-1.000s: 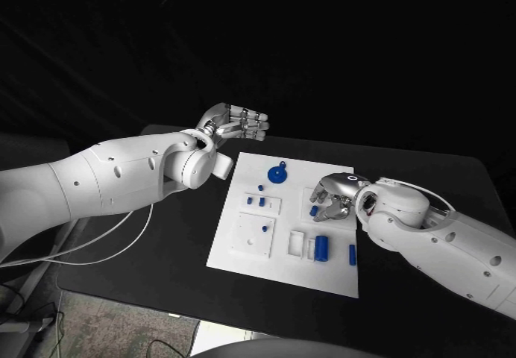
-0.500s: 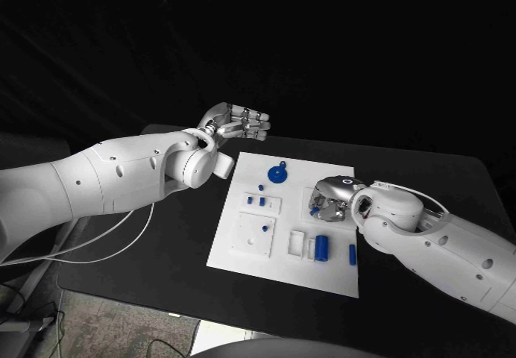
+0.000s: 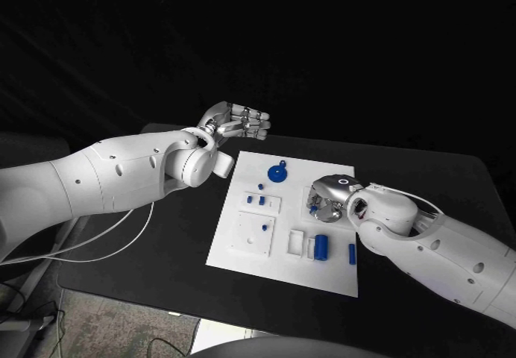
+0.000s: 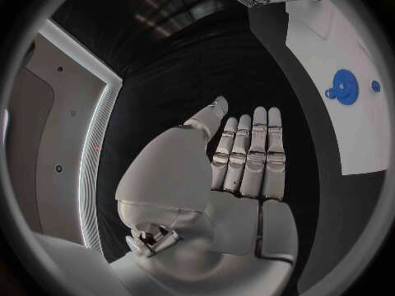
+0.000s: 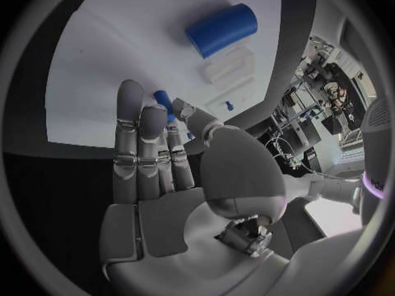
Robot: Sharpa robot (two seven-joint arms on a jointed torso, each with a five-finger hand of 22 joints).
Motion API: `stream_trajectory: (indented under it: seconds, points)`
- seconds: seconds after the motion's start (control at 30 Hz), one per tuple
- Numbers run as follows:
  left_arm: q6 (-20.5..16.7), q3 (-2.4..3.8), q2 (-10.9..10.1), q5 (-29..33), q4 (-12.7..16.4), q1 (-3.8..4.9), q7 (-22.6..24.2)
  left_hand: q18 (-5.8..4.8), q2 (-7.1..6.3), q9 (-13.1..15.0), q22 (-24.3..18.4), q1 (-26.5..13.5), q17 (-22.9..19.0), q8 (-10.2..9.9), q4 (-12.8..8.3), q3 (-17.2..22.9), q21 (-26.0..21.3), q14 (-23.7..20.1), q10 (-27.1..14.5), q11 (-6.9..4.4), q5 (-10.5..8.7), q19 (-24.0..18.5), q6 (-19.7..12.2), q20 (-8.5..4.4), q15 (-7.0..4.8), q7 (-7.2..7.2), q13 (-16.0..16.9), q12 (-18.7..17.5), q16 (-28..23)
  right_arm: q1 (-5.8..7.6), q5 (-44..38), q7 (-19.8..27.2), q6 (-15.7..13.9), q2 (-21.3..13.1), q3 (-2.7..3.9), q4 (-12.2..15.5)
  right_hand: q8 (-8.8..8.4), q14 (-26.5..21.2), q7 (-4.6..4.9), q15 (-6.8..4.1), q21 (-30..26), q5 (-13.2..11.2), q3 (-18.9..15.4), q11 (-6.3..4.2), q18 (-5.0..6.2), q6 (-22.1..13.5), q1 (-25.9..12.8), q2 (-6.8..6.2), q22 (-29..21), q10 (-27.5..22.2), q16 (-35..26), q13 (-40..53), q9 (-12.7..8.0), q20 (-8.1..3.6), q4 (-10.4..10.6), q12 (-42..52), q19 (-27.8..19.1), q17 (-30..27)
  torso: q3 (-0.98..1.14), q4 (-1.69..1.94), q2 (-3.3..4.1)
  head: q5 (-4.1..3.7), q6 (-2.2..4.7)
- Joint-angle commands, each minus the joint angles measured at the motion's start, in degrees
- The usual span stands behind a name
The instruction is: Assemble the parts on the task board
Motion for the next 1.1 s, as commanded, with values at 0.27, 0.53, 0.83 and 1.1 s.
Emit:
stream_trajectory:
  seconds: [0.27, 0.53, 0.83, 1.1]
  points:
    - [1.1, 0.05, 0.3, 0.0, -0.1, 0.14, 0.1, 0.85, 0.34, 0.0, -0.2, -0.2, -0.1, 0.1, 0.0, 0.1, 0.2, -0.4, -0.2, 0.05, -0.37, 0.0, -0.2, 0.47, 0.20, 0.17, 0.0, 0.2, -0.3, -0.64, -5.8, -1.0, -8.3, 0.2, -0.15, -0.3, 0.20, 0.2, -0.34, -0.75, 1.2, 1.2, 3.2, -0.94, 0.50, 1.7, 0.8, -0.48, 1.9, 2.4, 0.3, 0.2, 0.2, -0.96, 0.1, 0.4, 1.7, 0.6, -0.07, -0.08, -0.06, 0.00, -0.30]
    - [1.1, 0.05, 0.4, 0.0, -0.4, 0.13, 0.1, 0.85, 0.34, 0.0, -0.2, -0.2, -0.1, 0.1, 0.0, 0.1, 0.2, -0.4, -0.2, 0.05, -0.37, 0.0, -0.2, 0.47, 0.20, 0.17, 0.0, 0.2, -0.3, -0.79, -4.9, -1.3, -11.8, -1.4, 0.21, 2.0, 0.17, 0.5, -0.57, -1.08, 1.5, 2.7, 3.6, -1.20, 0.46, 2.5, 0.7, -1.03, 2.9, 3.3, 0.4, 0.2, 0.4, -1.30, 0.3, 0.3, 1.8, 0.7, 0.03, -0.16, -0.03, -0.57, -0.59]
    - [1.0, 0.04, 0.7, 0.0, -1.0, 0.12, 0.1, 0.87, 0.43, 0.0, -0.4, -0.2, -0.1, 0.1, 0.0, 0.1, 0.2, -0.5, -0.3, 0.07, -0.33, 0.0, -0.2, 0.48, 0.21, 0.18, 0.0, 0.2, -0.3, -0.81, -4.5, -1.8, -13.9, -3.0, 2.79, 6.7, 0.22, 0.5, -0.69, -1.13, 1.5, 1.7, 3.6, -1.31, 0.45, 2.8, 1.0, -1.13, 3.2, 3.5, 0.5, 0.2, 0.5, -1.35, 0.2, 0.4, 1.8, 0.8, -0.01, -0.21, -0.09, -0.01, -0.75]
    - [0.8, 0.04, 0.8, 0.0, -1.3, 0.12, 0.2, 0.89, 0.47, 0.0, -0.5, -0.2, 0.0, 0.1, -0.1, 0.0, 0.2, -0.4, -0.3, 0.08, -0.30, 0.0, -0.2, 0.47, 0.20, 0.19, 0.0, 0.2, -0.3, -0.81, -3.6, -0.9, -13.6, -2.0, 3.40, 8.5, 0.20, 0.5, -0.69, -1.15, 1.4, 1.9, 3.6, -1.31, 0.43, 2.9, 0.9, -1.16, 3.5, 3.6, 0.6, 0.2, 0.5, -1.37, 0.3, 0.3, 1.8, 0.7, -0.10, -0.14, -0.05, 1.09, -0.72]
